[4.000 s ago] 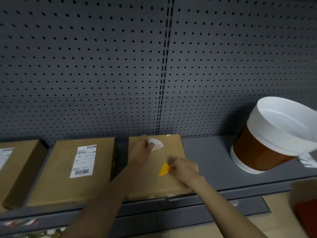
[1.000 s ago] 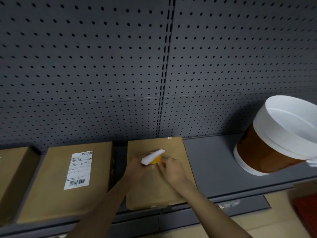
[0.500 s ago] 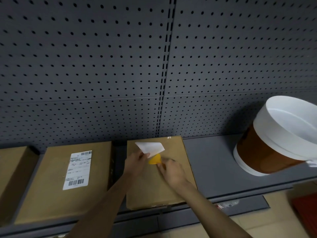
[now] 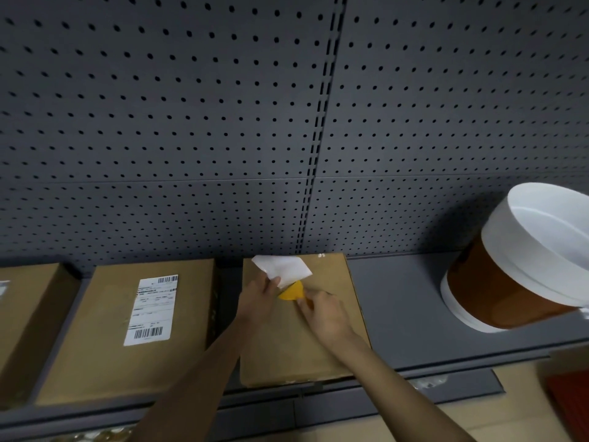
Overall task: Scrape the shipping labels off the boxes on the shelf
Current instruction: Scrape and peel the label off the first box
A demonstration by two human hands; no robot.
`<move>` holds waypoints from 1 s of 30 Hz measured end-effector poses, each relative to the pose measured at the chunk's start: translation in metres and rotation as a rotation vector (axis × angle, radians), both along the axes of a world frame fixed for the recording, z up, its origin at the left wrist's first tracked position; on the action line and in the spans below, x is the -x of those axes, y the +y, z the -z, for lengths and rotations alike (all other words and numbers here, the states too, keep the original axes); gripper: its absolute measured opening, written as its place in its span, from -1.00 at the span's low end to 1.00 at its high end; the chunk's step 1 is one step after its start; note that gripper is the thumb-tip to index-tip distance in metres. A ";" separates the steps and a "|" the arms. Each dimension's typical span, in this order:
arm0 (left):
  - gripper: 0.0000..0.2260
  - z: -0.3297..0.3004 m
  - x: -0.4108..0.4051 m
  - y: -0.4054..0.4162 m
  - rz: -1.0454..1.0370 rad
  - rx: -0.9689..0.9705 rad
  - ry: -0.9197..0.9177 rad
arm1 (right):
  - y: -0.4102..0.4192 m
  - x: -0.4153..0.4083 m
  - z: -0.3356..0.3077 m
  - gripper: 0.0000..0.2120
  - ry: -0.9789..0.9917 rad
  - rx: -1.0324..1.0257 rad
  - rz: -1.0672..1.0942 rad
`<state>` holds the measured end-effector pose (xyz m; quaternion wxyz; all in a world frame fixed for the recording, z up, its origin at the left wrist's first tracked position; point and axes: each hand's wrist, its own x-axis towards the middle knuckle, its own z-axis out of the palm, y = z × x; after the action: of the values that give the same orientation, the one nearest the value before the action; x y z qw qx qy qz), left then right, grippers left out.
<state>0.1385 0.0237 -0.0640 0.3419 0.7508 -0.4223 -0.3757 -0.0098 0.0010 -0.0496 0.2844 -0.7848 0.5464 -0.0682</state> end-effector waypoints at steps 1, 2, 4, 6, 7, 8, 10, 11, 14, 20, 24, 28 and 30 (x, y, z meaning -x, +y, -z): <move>-0.69 0.000 0.000 0.001 -0.004 0.002 0.007 | 0.001 0.003 0.001 -0.72 0.001 0.003 -0.006; -0.70 0.001 0.000 0.001 -0.012 0.004 0.012 | 0.002 0.005 0.002 -0.73 0.003 0.003 -0.006; -0.72 0.001 0.000 0.000 -0.019 -0.001 0.022 | 0.003 0.002 0.003 -0.73 0.007 -0.003 0.001; -0.72 -0.001 0.000 0.000 -0.016 -0.010 0.030 | 0.001 -0.006 0.004 -0.73 0.005 -0.011 0.011; -0.71 -0.002 0.000 0.001 -0.012 -0.005 0.038 | 0.000 -0.011 0.003 -0.73 0.000 -0.012 0.016; -0.70 -0.003 0.000 0.002 -0.015 0.003 0.054 | 0.000 -0.014 0.002 -0.72 -0.003 -0.011 0.019; -0.68 -0.006 0.001 0.002 -0.039 0.009 0.075 | -0.001 -0.012 0.000 -0.71 -0.003 -0.020 0.019; -0.69 -0.007 0.002 0.002 -0.046 0.004 0.065 | -0.001 -0.008 0.000 -0.71 0.001 -0.029 0.012; -0.69 -0.007 0.001 -0.002 -0.092 0.002 0.044 | 0.001 0.009 0.001 -0.69 0.022 -0.051 0.001; -0.70 -0.006 -0.001 -0.001 -0.107 -0.004 0.123 | -0.005 -0.008 -0.001 -0.71 0.019 -0.033 -0.032; -0.84 -0.005 -0.003 -0.004 -0.116 0.003 0.139 | -0.009 -0.012 -0.002 -0.72 0.013 -0.042 -0.042; -0.78 -0.008 -0.001 -0.004 -0.141 -0.010 0.143 | -0.012 0.003 -0.002 -0.71 0.081 -0.043 -0.064; -0.81 -0.007 -0.002 -0.004 -0.138 -0.021 0.157 | -0.014 -0.002 -0.003 -0.71 0.092 -0.039 -0.065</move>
<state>0.1401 0.0197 -0.0573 0.3909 0.7501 -0.3374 -0.4132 -0.0075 -0.0130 -0.0471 0.2764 -0.7988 0.5342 -0.0120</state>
